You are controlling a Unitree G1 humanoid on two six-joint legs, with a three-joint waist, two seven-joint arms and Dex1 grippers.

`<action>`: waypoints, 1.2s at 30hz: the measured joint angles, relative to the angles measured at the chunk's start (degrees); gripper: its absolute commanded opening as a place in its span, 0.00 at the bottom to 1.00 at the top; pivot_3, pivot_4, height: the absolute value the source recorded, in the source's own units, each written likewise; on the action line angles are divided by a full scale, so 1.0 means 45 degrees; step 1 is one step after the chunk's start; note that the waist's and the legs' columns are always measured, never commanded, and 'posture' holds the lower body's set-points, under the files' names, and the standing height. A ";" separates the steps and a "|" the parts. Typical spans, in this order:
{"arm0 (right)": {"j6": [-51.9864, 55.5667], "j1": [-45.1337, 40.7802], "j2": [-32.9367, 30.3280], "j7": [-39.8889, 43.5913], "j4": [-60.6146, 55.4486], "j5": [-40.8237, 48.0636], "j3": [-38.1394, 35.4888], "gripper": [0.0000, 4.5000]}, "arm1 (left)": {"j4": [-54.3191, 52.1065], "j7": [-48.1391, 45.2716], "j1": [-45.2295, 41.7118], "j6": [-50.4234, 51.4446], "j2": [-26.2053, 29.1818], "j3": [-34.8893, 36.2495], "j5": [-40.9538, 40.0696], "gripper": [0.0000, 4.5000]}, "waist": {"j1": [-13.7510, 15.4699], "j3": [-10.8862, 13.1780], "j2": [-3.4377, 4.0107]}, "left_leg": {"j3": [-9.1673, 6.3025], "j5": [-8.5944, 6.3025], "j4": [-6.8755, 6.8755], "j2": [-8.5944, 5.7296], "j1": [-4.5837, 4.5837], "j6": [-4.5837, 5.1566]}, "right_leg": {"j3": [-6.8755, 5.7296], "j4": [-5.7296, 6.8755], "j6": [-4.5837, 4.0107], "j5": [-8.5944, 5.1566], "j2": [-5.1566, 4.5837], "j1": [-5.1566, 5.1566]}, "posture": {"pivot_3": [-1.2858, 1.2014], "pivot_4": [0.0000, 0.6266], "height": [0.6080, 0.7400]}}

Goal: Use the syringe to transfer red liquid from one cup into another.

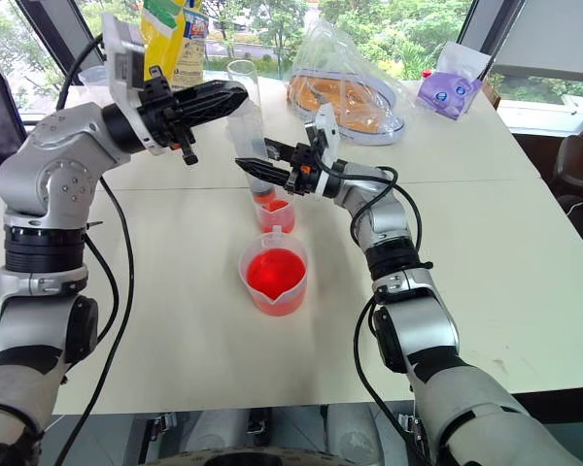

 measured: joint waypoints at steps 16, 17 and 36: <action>0.0960 -0.0001 -0.0452 0.0009 -0.0953 0.0006 0.0006 0.31 | -0.0080 0.0036 0.0419 -0.0480 -0.0208 -0.0130 0.0005 0.01 | -0.0002 0.0000 0.0000 | -0.0001 -0.0001 0.0000 0.0000 0.0000 0.0001 | -0.0001 0.0000 0.0000 0.0000 0.0001 0.0000 | 0.52 0.24 1.00; 0.0985 -0.0001 -0.0452 0.0009 -0.0961 0.0005 0.0006 0.31 | -0.0106 0.0050 0.0444 -0.0492 -0.0208 -0.0129 0.0005 0.01 | -0.0003 0.0000 0.0000 | -0.0001 -0.0001 0.0000 0.0000 0.0000 0.0001 | -0.0001 0.0000 0.0000 0.0000 0.0001 0.0000 | 0.52 0.24 1.00; 0.0349 -0.0275 -0.0480 -0.0405 -0.0332 0.0025 -0.0539 0.31 | 0.0136 0.0551 0.0334 0.0905 -0.0247 0.0236 -0.0241 0.70 | 0.0001 0.0000 0.0000 | -0.0003 -0.0001 0.0000 0.0000 -0.0001 0.0002 | -0.0001 -0.0001 0.0000 0.0000 0.0001 0.0000 | 0.52 0.24 1.00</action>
